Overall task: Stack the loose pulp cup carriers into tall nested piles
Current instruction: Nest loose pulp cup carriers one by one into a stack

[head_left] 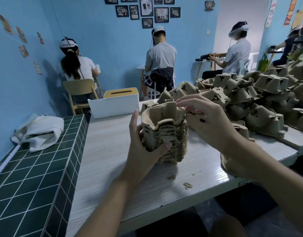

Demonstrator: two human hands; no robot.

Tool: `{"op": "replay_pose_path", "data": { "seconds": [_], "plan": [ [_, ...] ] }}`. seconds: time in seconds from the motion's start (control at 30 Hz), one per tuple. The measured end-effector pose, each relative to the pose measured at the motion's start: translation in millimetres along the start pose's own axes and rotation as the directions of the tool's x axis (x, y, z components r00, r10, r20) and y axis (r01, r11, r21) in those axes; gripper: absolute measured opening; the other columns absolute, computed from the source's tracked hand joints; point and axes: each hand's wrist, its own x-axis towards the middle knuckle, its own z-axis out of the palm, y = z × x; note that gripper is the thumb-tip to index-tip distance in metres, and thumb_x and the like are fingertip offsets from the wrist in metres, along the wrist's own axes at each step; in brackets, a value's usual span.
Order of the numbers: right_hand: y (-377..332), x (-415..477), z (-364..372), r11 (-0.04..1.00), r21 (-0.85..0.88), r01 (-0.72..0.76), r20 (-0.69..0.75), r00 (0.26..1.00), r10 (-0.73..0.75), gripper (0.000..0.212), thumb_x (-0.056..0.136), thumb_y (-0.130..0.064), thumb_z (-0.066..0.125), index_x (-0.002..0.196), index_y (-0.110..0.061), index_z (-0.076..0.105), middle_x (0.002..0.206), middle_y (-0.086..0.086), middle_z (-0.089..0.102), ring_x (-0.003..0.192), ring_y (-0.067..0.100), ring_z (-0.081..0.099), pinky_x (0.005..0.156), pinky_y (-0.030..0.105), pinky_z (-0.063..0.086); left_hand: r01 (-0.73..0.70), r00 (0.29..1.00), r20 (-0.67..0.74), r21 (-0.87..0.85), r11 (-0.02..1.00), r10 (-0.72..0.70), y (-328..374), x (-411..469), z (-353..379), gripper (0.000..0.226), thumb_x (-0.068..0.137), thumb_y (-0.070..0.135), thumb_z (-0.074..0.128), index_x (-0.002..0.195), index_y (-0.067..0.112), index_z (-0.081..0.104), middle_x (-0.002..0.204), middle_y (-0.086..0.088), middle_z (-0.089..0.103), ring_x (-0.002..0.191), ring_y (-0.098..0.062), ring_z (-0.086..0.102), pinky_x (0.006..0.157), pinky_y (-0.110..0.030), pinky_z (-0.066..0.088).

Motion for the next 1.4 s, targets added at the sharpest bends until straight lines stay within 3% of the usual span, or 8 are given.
{"op": "replay_pose_path", "data": {
  "seconds": [0.17, 0.33, 0.53, 0.83, 0.93, 1.17, 1.27, 1.4],
  "plan": [
    [17, -20, -29, 0.979, -0.166, -0.120, 0.074, 0.988, 0.134, 0.030, 0.090, -0.001, 0.061, 0.109, -0.022, 0.070, 0.114, -0.007, 0.063, 0.096, 0.009, 0.059, 0.082, 0.031, 0.049, -0.002, 0.999, 0.033, 0.018, 1.000, 0.001, 4, 0, -1, 0.091, 0.073, 0.026, 0.083, 0.142, 0.044, 0.027, 0.129, 0.031, 0.053, 0.121, 0.002, 0.055, 0.088, -0.014, 0.050],
    [39, -55, -81, 0.699, -0.634, -0.330, 0.213, 0.795, 0.569, 0.039, 0.087, -0.032, 0.066, 0.125, -0.039, 0.059, 0.128, -0.010, 0.055, 0.111, 0.017, 0.045, 0.101, 0.051, 0.039, -0.002, 0.997, 0.073, 0.010, 1.000, 0.001, 8, 2, -1, 0.079, 0.071, 0.020, 0.079, 0.136, 0.027, 0.033, 0.137, -0.001, 0.050, 0.116, 0.001, 0.058, 0.084, -0.014, 0.051],
    [30, -71, -100, 0.632, -0.727, -0.268, 0.396, 0.589, 0.705, 0.055, 0.083, -0.032, 0.075, 0.128, -0.045, 0.046, 0.089, -0.011, 0.055, 0.078, 0.001, 0.052, 0.067, 0.010, 0.040, 0.001, 0.991, 0.137, 0.030, 1.000, -0.005, 9, 8, -1, 0.084, 0.072, 0.014, 0.077, 0.139, 0.021, 0.026, 0.135, 0.013, 0.046, 0.117, 0.009, 0.055, 0.087, -0.011, 0.049],
    [41, -63, -60, 0.802, -0.500, -0.327, 0.167, 0.872, 0.459, 0.073, 0.072, -0.017, 0.085, 0.136, -0.026, 0.050, 0.113, -0.008, 0.051, 0.103, 0.014, 0.050, 0.090, 0.033, 0.044, -0.041, 0.997, 0.070, 0.055, 0.998, 0.037, 5, 3, -1, 0.082, 0.072, -0.005, 0.078, 0.135, 0.018, 0.030, 0.128, 0.008, 0.050, 0.110, 0.013, 0.057, 0.084, -0.008, 0.048],
    [37, -63, -42, 0.756, -0.647, -0.100, 0.094, 0.973, 0.209, 0.074, 0.070, -0.013, 0.082, 0.137, -0.013, 0.049, 0.119, 0.003, 0.051, 0.115, 0.027, 0.046, 0.098, 0.045, 0.038, -0.032, 0.997, 0.072, 0.039, 0.999, 0.029, 5, 2, -2, 0.082, 0.074, -0.007, 0.077, 0.136, 0.019, 0.030, 0.126, 0.006, 0.052, 0.109, 0.009, 0.060, 0.082, -0.010, 0.050],
    [34, -80, -32, 0.775, -0.628, 0.078, 0.133, 0.991, 0.007, 0.057, 0.069, -0.041, 0.085, 0.118, -0.018, 0.066, 0.118, 0.009, 0.049, 0.110, 0.023, 0.042, 0.095, 0.032, 0.029, -0.009, 0.997, 0.076, -0.002, 1.000, 0.009, 5, 1, -5, 0.087, 0.071, 0.028, 0.090, 0.137, 0.033, 0.032, 0.134, 0.000, 0.053, 0.117, -0.003, 0.061, 0.087, -0.018, 0.054],
    [31, -81, -35, 0.879, -0.470, -0.077, -0.038, 0.997, 0.067, 0.045, 0.081, -0.042, 0.075, 0.120, -0.023, 0.064, 0.129, 0.007, 0.039, 0.107, 0.025, 0.047, 0.090, 0.036, 0.043, -0.005, 0.996, 0.085, -0.012, 1.000, 0.006, 4, 0, -4, 0.081, 0.076, 0.018, 0.083, 0.137, 0.031, 0.031, 0.136, 0.003, 0.050, 0.118, 0.002, 0.059, 0.087, -0.015, 0.052],
    [37, -84, -40, 0.892, -0.316, -0.324, -0.127, 0.946, 0.298, 0.053, 0.085, -0.008, 0.073, 0.133, -0.018, 0.055, 0.113, -0.005, 0.054, 0.085, 0.015, 0.055, 0.078, 0.013, 0.042, -0.009, 0.995, 0.096, -0.016, 1.000, 0.011, 1, 0, -6, 0.086, 0.074, 0.027, 0.083, 0.140, 0.037, 0.029, 0.142, -0.001, 0.049, 0.127, -0.010, 0.056, 0.093, -0.021, 0.052]
  ]
}}
